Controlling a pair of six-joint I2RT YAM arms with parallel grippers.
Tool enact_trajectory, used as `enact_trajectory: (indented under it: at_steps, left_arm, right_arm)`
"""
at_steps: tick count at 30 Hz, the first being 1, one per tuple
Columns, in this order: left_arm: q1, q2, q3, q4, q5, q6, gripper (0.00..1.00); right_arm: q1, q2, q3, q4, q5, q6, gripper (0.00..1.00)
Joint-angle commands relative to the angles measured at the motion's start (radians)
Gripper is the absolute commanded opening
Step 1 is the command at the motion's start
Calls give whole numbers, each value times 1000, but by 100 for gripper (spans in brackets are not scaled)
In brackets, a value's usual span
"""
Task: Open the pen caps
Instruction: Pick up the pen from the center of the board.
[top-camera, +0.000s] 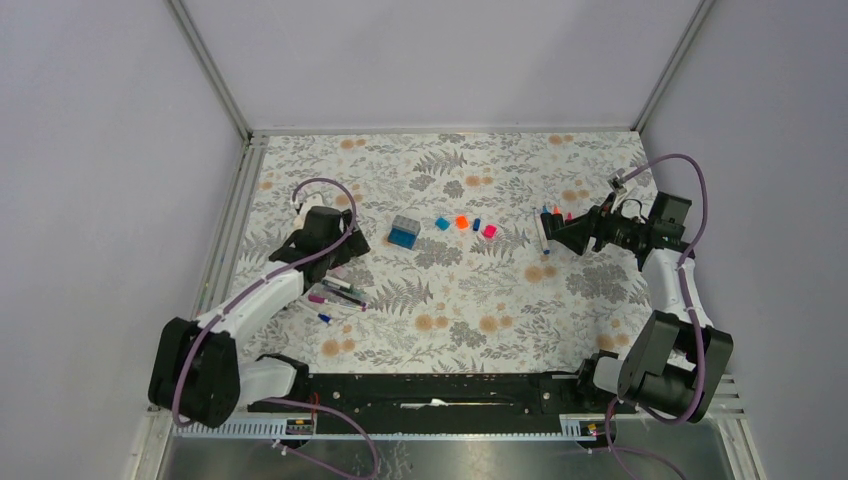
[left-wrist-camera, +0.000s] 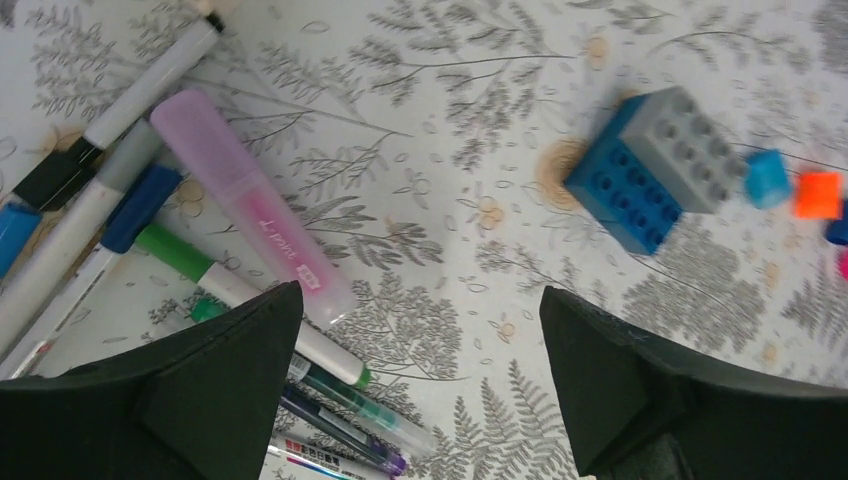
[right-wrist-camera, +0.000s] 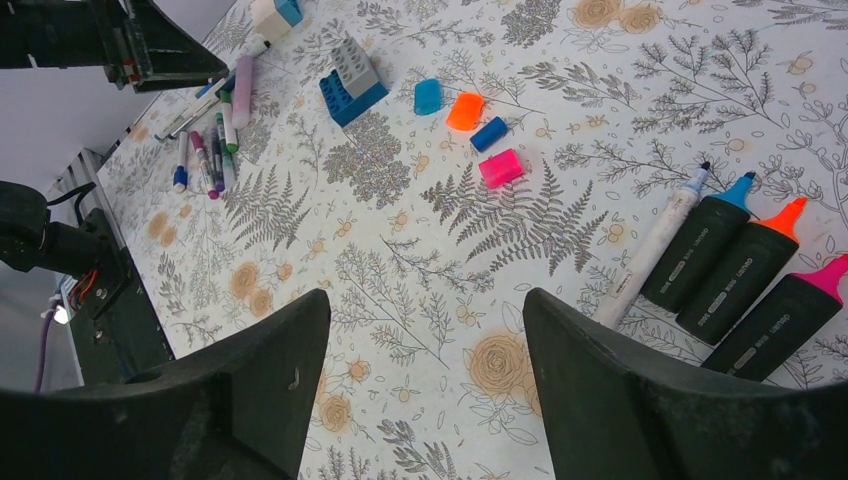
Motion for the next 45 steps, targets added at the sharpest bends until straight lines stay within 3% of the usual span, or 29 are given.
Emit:
enact_trajectory:
  at_steps: [1,8,15,32,45]
  left_arm:
    - [27,96,87,-86,-108,-120,97]
    - [37,242,201,-217,-200,-236,77]
    - [40,316,255,-319,-295,-320,75]
    - [51,418,270,-275,-253,-306,65]
    - [52,462,273,-255,-220,-305,64]
  right_arm:
    - [-4,3,-6,39,-38,10,77]
    - [-4,6,-8,39,-39,14,77]
    - [-4,9,-10,39,-41,14,77]
    - [-4,14,-17,37,-36,11,77]
    - [-4,12,-20,38,-35,11,77]
